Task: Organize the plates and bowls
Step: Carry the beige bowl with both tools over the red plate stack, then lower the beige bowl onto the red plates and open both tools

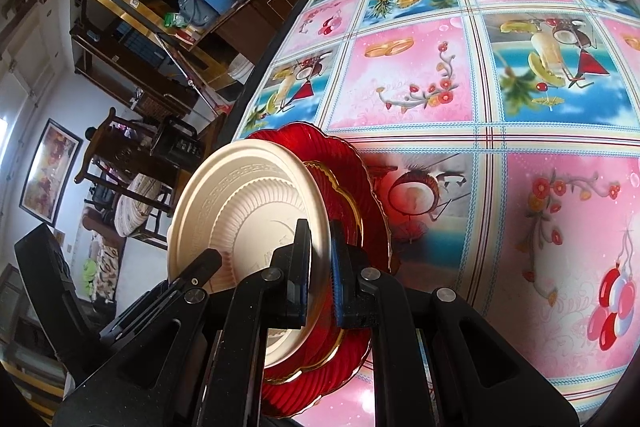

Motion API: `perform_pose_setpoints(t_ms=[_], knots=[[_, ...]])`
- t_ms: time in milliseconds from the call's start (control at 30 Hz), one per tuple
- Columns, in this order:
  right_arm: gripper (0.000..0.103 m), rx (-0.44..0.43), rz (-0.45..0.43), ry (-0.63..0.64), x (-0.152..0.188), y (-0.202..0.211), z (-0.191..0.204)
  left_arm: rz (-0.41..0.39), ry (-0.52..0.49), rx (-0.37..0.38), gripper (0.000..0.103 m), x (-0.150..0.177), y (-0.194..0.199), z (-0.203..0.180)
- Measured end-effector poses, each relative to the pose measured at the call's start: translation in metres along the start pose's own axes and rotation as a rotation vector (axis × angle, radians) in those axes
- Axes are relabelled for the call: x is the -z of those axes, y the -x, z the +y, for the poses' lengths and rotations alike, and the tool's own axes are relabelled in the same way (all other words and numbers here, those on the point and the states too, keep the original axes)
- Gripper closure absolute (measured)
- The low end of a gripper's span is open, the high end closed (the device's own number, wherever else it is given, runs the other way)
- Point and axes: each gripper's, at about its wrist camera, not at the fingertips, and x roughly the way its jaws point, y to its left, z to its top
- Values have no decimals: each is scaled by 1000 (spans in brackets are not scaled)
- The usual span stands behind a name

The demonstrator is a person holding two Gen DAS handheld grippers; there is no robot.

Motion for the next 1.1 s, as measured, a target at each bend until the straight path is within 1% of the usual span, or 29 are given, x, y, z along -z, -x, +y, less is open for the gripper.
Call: perform_pose_setpoints(t_ms=[100, 167, 233, 267, 300, 333, 367, 400, 533, 600, 700, 733, 800, 867, 967, 1100], knots=[[93, 8, -10, 16, 1, 0, 1, 5, -25, -21, 85, 0, 0, -3], [93, 21, -21, 32, 2, 0, 3, 7, -44, -30, 79, 1, 0, -4], [89, 40, -38, 59, 2, 2, 6, 0, -60, -33, 65, 2, 4, -6], [81, 41, -51, 69, 2, 4, 6, -7, -71, -31, 62, 3, 6, -7], [75, 25, -57, 78, 2, 6, 7, -10, -82, -33, 55, 3, 7, -8], [73, 14, -55, 83, 1, 6, 7, -12, -95, -57, 39, 4, 9, -9], [72, 9, -56, 83, 1, 7, 7, -27, -114, -66, 36, 5, 12, -11], [71, 2, -61, 81, 1, 9, 6, -37, -123, -67, 31, 5, 14, -12], [67, -55, -83, 57, 0, 19, -1, -76, -131, -81, 30, 5, 25, -10], [57, -75, -114, 44, -1, 27, -5, -106, -129, -99, 30, 3, 32, -7], [55, -102, -161, 28, -5, 44, -14, -162, -107, -114, 30, -1, 49, -2], [55, -103, -176, 26, -6, 48, -17, -180, -99, -112, 28, -3, 54, -1], [52, -74, -207, 24, -9, 58, -23, -219, -78, -101, 25, -5, 66, -1], [47, -54, -224, 19, -10, 65, -29, -250, -74, -75, 24, -6, 76, -7], [47, -32, -226, -8, -13, 71, -43, -258, -98, -36, 24, -6, 79, -25], [47, -19, -218, -58, -14, 79, -66, -252, -176, -4, 24, 1, 80, -61]])
